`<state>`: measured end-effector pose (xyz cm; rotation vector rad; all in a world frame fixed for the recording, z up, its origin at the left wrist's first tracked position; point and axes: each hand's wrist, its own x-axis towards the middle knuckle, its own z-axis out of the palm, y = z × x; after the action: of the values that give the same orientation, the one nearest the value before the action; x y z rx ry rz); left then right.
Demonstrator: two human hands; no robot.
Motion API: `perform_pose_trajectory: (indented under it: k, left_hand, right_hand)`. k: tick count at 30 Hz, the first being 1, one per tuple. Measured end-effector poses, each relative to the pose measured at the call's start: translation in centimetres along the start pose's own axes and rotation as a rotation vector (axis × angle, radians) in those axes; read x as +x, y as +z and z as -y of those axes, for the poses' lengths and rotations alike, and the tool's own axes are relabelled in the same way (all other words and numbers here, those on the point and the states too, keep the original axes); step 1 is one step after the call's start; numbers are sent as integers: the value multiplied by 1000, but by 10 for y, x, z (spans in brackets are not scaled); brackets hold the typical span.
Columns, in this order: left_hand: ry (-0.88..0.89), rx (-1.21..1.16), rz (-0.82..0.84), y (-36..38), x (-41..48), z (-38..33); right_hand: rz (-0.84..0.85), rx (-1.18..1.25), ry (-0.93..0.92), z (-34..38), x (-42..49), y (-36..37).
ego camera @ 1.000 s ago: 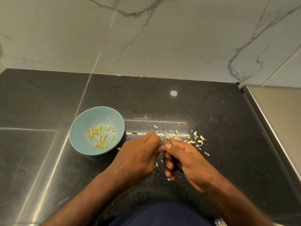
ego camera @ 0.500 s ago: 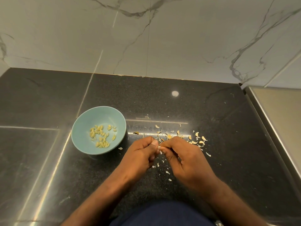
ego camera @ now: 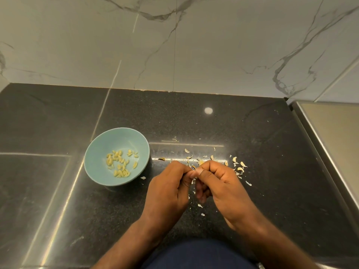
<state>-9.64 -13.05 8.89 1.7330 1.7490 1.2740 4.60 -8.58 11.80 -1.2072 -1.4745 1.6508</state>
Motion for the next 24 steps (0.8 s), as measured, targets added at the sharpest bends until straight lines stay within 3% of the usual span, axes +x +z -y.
perform_pose_trajectory:
  k: [6,9,13,24]
  left_hand:
    - [-349,-464,-32,-2,2,-9]
    - [-447,-535,-20,-3,2,-4]
    - [-462,-556,-40,1,0,-4]
    - [-390,-544,-23,3,-1,-12]
  right_hand:
    - [-109,104,-10,4,1,-2]
    - [-170,-64,-108,1,3,-11]
    - [-42,-220,-79,-1,3,-12]
    - [-43,-84,-75,-5,-2,-2]
